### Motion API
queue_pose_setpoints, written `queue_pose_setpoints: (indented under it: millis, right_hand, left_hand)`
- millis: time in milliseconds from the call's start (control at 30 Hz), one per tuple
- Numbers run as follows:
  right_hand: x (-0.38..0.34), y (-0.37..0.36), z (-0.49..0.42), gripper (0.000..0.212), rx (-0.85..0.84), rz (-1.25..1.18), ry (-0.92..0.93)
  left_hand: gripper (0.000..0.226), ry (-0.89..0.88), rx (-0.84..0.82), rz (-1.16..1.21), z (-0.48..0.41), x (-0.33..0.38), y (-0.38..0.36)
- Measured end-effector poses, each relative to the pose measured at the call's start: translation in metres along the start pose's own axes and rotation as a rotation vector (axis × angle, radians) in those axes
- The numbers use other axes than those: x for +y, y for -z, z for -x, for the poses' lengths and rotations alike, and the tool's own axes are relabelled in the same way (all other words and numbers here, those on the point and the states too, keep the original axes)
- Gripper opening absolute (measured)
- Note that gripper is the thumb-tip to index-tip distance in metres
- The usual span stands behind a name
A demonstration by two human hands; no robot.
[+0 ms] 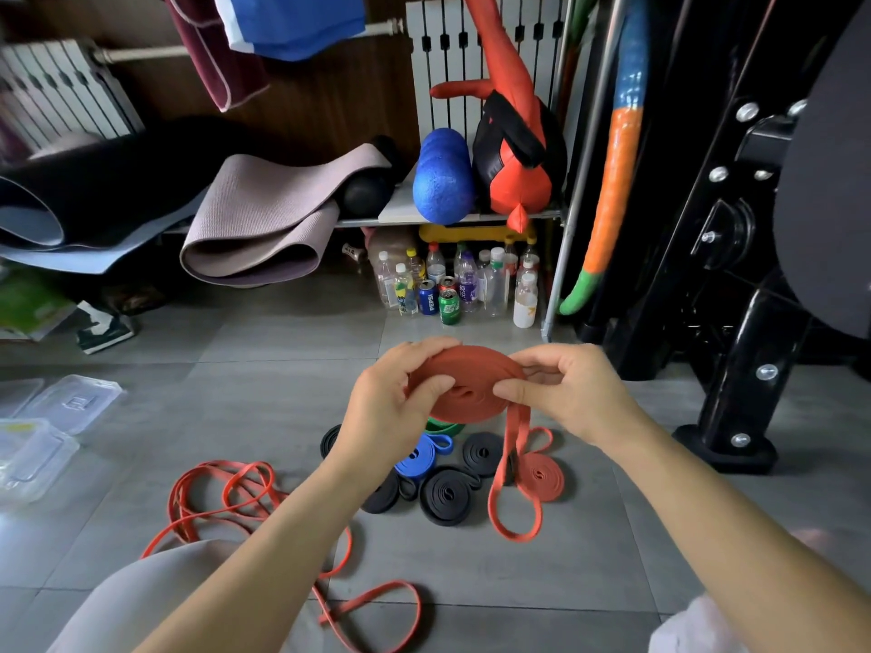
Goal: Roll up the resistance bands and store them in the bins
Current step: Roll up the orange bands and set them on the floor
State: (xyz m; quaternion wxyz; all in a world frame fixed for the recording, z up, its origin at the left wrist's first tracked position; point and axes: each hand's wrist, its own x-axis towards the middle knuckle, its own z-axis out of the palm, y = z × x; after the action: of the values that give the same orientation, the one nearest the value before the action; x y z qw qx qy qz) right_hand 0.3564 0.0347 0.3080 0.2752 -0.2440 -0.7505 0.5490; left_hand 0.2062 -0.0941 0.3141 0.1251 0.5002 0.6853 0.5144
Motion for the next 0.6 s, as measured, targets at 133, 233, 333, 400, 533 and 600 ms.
queue_pose_setpoints:
  millis: [133,233,333,400,533,600]
  right_hand:
    - [-0.001,0.004,0.001,0.030,0.018,-0.084,0.030]
    - [0.000,0.004,0.001,0.025,0.010,-0.093,0.042]
    - [0.002,0.005,0.001,0.025,-0.002,-0.076,0.034]
    - [0.003,0.005,0.001,0.026,-0.028,-0.045,0.039]
    - [0.006,-0.004,0.002,0.030,-0.099,0.012,0.043]
    - [0.005,-0.005,0.000,0.026,-0.096,-0.032,0.039]
  left_hand:
    - [0.050,-0.008,0.058,0.158,0.000,0.003,0.001]
    - [0.050,0.002,0.057,0.175,-0.001,0.002,0.003]
    - [0.042,-0.038,-0.031,0.007,0.000,0.001,0.005]
    - [0.046,-0.198,-0.092,-0.301,0.002,0.000,0.007]
    - [0.048,-0.413,-0.212,-0.479,0.004,-0.006,0.004]
    - [0.044,-0.390,-0.217,-0.403,0.004,-0.008,0.003]
